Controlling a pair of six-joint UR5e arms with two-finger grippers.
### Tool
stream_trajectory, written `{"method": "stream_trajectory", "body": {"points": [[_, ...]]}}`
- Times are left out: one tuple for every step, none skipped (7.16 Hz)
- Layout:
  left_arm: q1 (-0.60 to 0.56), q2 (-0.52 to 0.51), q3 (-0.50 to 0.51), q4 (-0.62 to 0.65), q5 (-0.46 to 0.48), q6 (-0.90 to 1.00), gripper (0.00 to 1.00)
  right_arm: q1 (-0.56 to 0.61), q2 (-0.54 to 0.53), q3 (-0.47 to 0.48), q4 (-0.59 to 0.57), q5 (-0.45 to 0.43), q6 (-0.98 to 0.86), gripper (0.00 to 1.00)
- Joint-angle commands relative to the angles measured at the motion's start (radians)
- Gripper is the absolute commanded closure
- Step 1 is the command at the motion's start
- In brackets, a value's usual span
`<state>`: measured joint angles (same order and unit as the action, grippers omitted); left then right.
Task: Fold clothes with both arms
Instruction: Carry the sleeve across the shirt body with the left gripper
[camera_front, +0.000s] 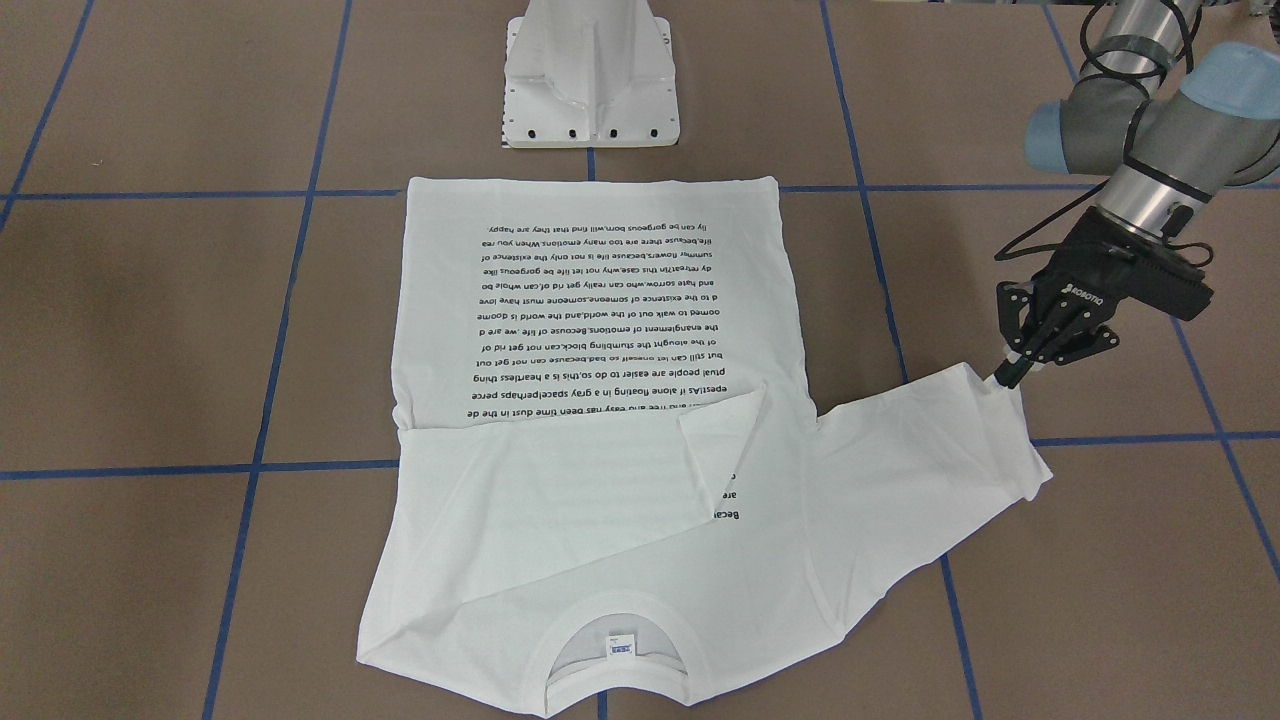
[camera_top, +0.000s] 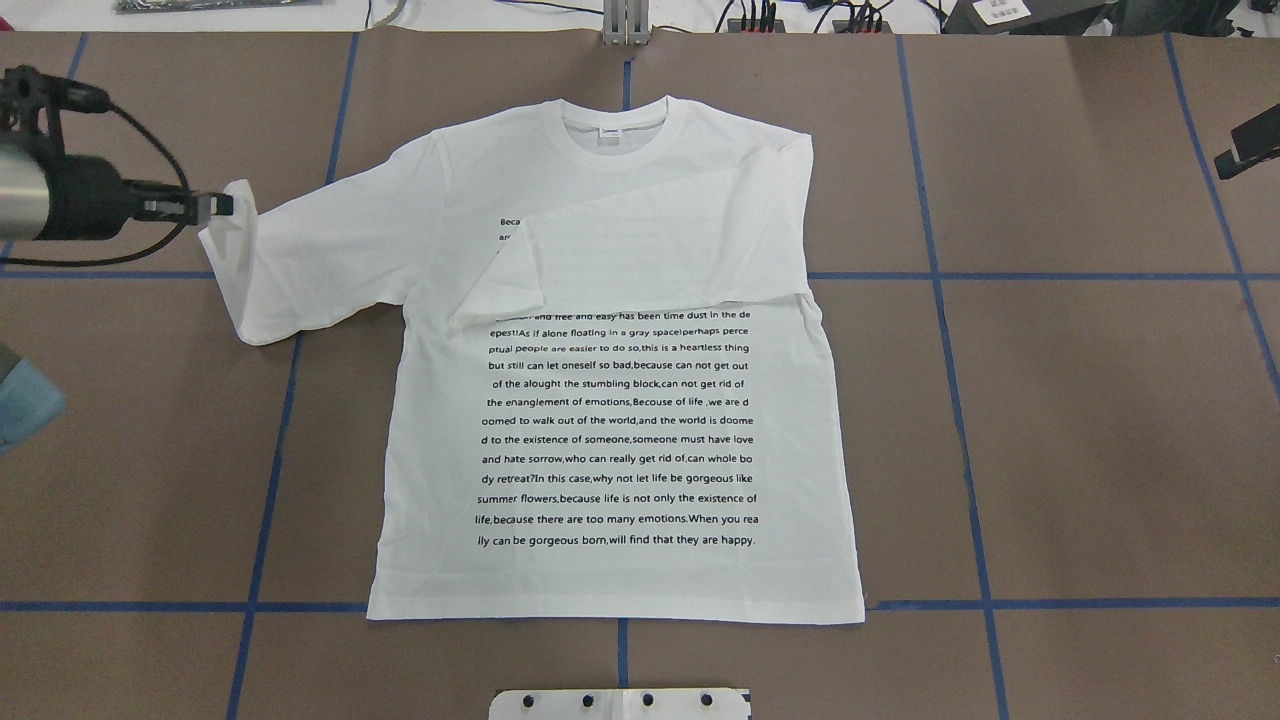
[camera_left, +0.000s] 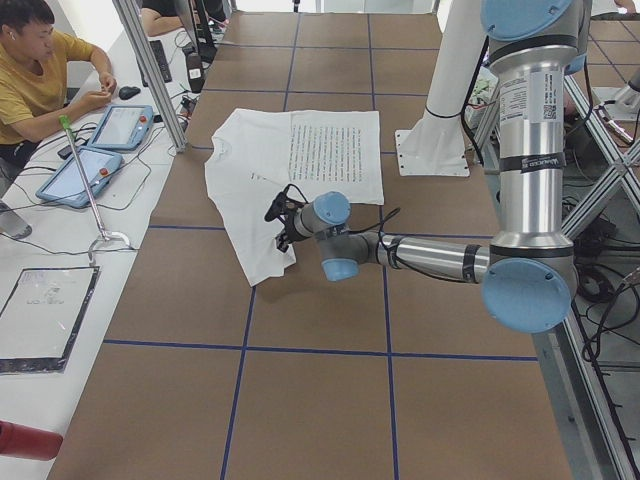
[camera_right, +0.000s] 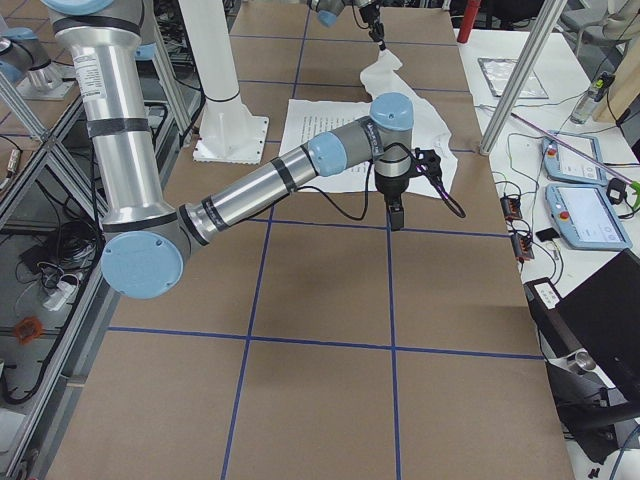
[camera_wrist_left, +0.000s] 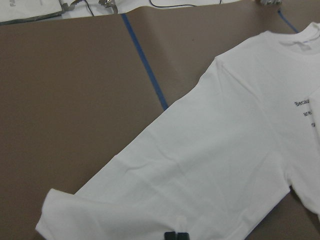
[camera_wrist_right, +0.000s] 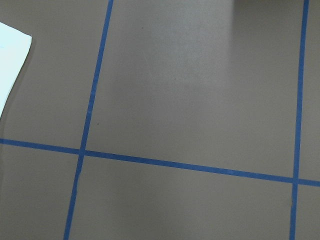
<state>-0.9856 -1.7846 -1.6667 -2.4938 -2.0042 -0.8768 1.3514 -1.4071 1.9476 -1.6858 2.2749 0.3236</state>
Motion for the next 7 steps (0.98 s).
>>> {"method": "stream_trajectory", "body": {"points": [[0.004, -0.294, -0.001, 0.308, -0.022, -0.138, 1.00, 0.000, 0.000, -0.001, 0.000, 0.000, 0.002, 0.00], [0.045, -0.390, 0.010, 0.370, -0.015, -0.237, 1.00, 0.000, 0.000, -0.001, 0.000, -0.002, 0.002, 0.00], [0.079, -0.453, 0.036, 0.374, -0.013, -0.311, 1.00, 0.000, -0.001, -0.003, 0.000, -0.002, 0.002, 0.00], [0.114, -0.538, 0.088, 0.374, 0.001, -0.385, 1.00, 0.000, -0.001, -0.003, 0.000, -0.002, 0.002, 0.00], [0.189, -0.608, 0.143, 0.374, 0.089, -0.425, 1.00, 0.000, -0.003, -0.003, 0.000, -0.002, 0.002, 0.00], [0.256, -0.628, 0.172, 0.360, 0.167, -0.426, 1.00, 0.000, -0.003, -0.003, 0.000, -0.002, 0.002, 0.00], [0.316, -0.630, 0.176, 0.360, 0.180, -0.423, 1.00, 0.000, -0.006, -0.004, 0.000, -0.003, 0.002, 0.00]]}}
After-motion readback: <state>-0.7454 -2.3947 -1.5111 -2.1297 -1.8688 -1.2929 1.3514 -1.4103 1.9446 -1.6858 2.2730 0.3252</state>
